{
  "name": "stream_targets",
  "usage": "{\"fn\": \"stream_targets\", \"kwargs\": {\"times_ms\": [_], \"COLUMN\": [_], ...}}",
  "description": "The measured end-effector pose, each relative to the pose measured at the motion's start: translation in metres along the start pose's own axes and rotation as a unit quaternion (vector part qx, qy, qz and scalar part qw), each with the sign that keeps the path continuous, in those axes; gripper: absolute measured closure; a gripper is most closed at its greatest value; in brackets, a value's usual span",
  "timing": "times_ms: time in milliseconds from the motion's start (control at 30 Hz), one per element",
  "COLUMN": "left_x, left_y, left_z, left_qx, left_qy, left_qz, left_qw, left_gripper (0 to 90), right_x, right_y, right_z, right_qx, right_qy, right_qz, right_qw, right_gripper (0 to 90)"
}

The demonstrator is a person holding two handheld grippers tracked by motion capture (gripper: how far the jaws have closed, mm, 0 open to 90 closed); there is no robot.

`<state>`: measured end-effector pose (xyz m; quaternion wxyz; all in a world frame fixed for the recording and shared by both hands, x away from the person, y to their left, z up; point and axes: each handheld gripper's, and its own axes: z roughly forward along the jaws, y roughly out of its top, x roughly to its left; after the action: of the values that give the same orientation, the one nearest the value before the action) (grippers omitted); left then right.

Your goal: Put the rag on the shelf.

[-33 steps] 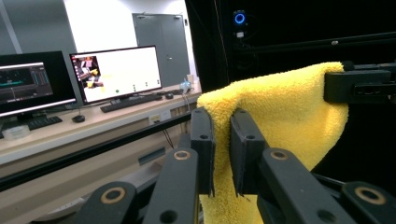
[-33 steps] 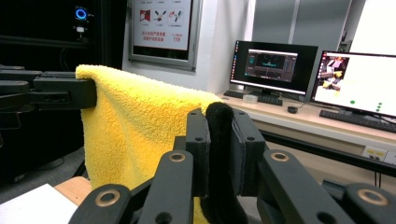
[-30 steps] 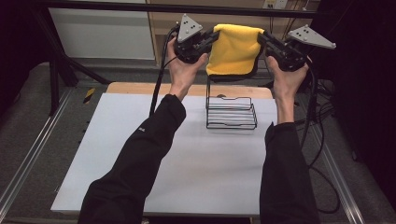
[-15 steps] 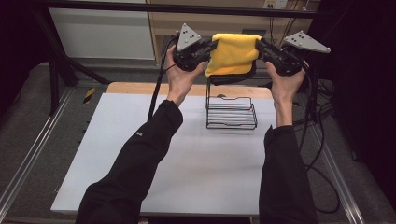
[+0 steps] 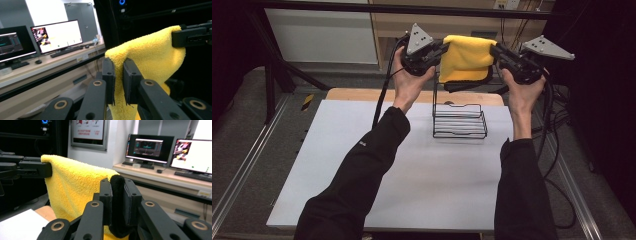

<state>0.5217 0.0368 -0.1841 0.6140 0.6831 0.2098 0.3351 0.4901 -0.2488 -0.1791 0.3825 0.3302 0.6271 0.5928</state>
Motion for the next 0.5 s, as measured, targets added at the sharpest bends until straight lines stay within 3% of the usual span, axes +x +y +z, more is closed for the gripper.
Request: {"fn": "stream_targets", "kwargs": {"times_ms": [233,433,500], "left_x": [0.007,0.016,0.022], "left_y": [-0.019,-0.030,-0.031], "left_z": [-0.016,-0.028,-0.033], "left_qx": [0.020,0.018,0.021], "left_qy": [-0.013,-0.009,-0.004], "left_qz": [0.000,-0.021,-0.026], "left_qw": [0.9997,0.9996,0.9994], "left_gripper": [80.9,81.0,81.1], "right_x": [0.013,0.023,0.033], "right_y": [-0.018,-0.010,-0.005], "right_z": [0.012,0.016,0.022], "right_qx": [0.021,0.028,0.039], "right_qy": [0.023,0.039,0.046], "right_qz": [0.018,0.015,0.008], "right_qw": [0.9994,0.9987,0.9982], "right_gripper": [79.7,79.7,79.6]}}
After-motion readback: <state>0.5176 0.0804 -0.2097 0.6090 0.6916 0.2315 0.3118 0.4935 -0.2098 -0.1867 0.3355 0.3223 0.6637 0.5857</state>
